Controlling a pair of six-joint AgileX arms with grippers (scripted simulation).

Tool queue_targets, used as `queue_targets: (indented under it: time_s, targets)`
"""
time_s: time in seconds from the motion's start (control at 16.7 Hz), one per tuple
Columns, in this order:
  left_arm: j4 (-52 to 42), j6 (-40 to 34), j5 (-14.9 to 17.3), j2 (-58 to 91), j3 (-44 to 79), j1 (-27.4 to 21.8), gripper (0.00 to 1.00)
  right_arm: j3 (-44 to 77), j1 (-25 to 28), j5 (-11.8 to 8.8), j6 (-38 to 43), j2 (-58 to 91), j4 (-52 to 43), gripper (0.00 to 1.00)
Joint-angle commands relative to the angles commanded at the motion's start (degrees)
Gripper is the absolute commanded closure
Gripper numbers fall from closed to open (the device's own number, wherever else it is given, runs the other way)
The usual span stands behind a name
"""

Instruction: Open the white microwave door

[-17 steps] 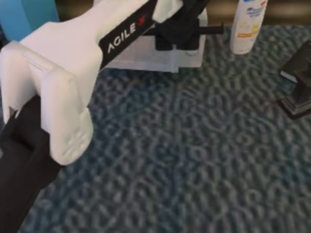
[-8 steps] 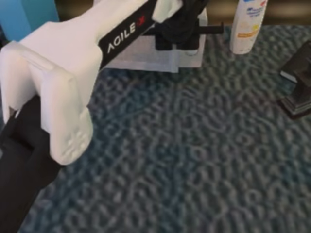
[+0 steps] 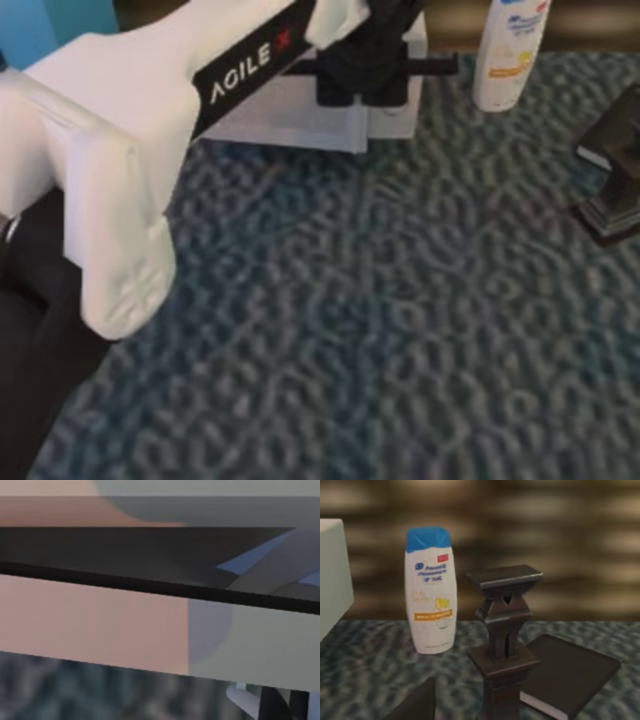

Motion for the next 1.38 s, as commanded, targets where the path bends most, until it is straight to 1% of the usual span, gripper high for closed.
queue_targets:
  time_s: [0.18, 0.36, 1.38]
  targets:
    - [3.99, 2.27, 1.00, -4.08, -8.11, 0.16, 1.00, 0.00, 0.00, 0.00, 0.00, 0.00, 0.00, 0.00]
    - [6.27, 3.51, 1.60, -6.40, -11.61, 0.24, 1.00, 0.00, 0.00, 0.00, 0.00, 0.00, 0.00, 0.00]
    - [6.31, 3.53, 1.61, -6.44, -11.66, 0.24, 1.00, 0.00, 0.00, 0.00, 0.00, 0.00, 0.00, 0.00]
